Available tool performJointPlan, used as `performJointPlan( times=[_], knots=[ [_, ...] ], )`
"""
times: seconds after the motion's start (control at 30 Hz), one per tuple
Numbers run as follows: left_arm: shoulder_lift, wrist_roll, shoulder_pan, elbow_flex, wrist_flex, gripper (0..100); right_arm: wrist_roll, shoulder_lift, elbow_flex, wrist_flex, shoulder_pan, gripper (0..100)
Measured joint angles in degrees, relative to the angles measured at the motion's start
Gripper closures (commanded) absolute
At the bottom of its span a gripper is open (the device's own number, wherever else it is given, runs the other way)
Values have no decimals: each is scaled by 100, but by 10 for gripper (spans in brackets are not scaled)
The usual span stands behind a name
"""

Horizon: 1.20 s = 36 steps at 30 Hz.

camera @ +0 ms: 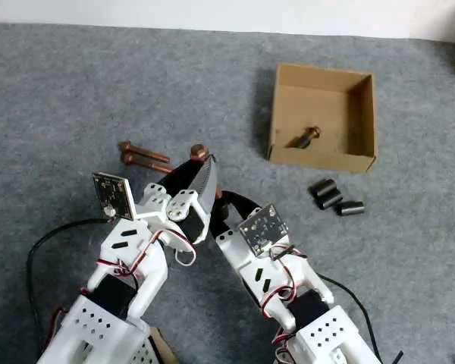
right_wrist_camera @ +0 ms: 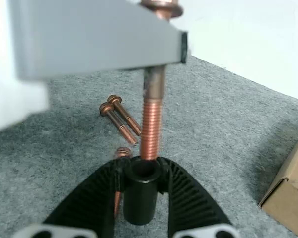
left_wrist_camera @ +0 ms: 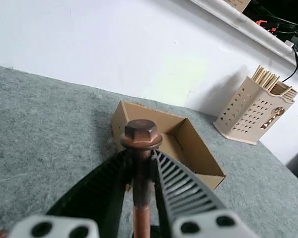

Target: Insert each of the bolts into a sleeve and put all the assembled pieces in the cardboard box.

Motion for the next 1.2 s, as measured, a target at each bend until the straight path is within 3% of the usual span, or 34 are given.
performJointPlan(
  times=[0.2,0.53,0.73,0.87,1.2],
  knots=[
    [-114,9,-9,-149,624,995,18,9,0,-26,88,993],
    [-123,-26,237,-167,712,995,9,9,9,-185,246,993],
    [-123,18,-255,-264,431,995,-211,18,9,-730,114,993],
    [-97,26,-686,-273,334,995,97,18,9,-897,-193,993],
    [-809,35,-765,-229,-79,995,325,-9,9,-888,-246,993]
  ],
)
